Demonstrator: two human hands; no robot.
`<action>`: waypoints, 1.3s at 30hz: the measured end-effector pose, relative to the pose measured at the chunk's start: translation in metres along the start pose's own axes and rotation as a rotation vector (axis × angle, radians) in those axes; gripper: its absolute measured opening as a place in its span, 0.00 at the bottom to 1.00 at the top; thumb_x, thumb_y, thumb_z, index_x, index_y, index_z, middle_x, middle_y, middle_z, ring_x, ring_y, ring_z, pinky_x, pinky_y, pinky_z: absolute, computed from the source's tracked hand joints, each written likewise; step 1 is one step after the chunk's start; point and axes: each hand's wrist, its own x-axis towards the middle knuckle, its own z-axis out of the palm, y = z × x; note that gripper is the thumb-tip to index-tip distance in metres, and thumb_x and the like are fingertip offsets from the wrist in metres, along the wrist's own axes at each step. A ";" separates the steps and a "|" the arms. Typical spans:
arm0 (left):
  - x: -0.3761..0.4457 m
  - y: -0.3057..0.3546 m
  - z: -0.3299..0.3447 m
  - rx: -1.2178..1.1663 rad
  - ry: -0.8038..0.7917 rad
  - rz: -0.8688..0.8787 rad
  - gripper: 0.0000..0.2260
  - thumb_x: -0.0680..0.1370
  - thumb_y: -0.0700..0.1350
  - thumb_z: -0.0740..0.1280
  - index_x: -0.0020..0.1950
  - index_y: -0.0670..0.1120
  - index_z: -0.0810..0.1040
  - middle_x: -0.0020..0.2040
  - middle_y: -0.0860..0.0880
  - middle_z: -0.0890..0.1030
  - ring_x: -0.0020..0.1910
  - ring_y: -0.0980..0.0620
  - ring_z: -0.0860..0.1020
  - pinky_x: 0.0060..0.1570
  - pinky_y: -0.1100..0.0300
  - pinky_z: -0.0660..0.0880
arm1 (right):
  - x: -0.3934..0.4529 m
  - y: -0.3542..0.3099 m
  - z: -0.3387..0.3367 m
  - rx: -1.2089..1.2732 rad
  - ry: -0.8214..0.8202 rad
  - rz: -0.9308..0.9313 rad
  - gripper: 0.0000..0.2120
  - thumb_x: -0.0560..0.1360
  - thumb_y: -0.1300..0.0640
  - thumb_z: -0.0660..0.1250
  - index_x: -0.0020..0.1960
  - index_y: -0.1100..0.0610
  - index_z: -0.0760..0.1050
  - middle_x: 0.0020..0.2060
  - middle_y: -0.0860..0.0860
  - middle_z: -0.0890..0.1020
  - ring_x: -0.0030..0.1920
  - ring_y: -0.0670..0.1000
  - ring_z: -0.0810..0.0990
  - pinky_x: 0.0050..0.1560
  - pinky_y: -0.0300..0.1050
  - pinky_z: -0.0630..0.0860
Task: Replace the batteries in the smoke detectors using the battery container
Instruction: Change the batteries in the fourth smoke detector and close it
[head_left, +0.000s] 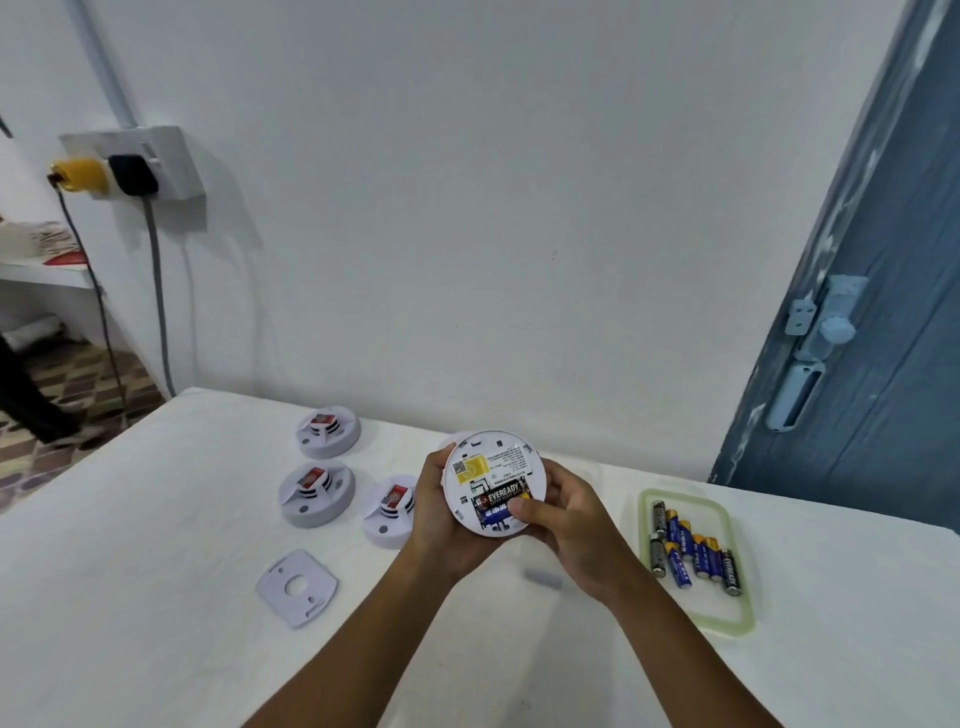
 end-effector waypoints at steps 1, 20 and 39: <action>-0.002 0.001 -0.003 -0.004 0.019 0.008 0.23 0.77 0.56 0.55 0.61 0.41 0.77 0.57 0.37 0.78 0.55 0.39 0.74 0.57 0.45 0.70 | 0.001 0.001 0.003 -0.007 -0.008 0.014 0.18 0.73 0.72 0.66 0.61 0.60 0.75 0.52 0.59 0.84 0.53 0.57 0.83 0.48 0.46 0.81; -0.085 0.142 -0.185 -0.127 0.010 0.055 0.23 0.75 0.54 0.57 0.65 0.45 0.74 0.68 0.39 0.74 0.69 0.35 0.69 0.63 0.39 0.69 | 0.025 0.094 0.174 -0.773 0.242 -0.091 0.06 0.71 0.66 0.69 0.46 0.57 0.80 0.35 0.44 0.79 0.34 0.39 0.76 0.40 0.34 0.70; -0.114 0.158 -0.260 -0.145 -0.093 0.077 0.33 0.55 0.54 0.82 0.58 0.45 0.82 0.63 0.39 0.77 0.64 0.37 0.73 0.61 0.34 0.68 | 0.036 0.135 0.230 -1.526 -0.055 0.012 0.25 0.69 0.50 0.69 0.66 0.52 0.73 0.55 0.54 0.79 0.57 0.57 0.74 0.54 0.50 0.74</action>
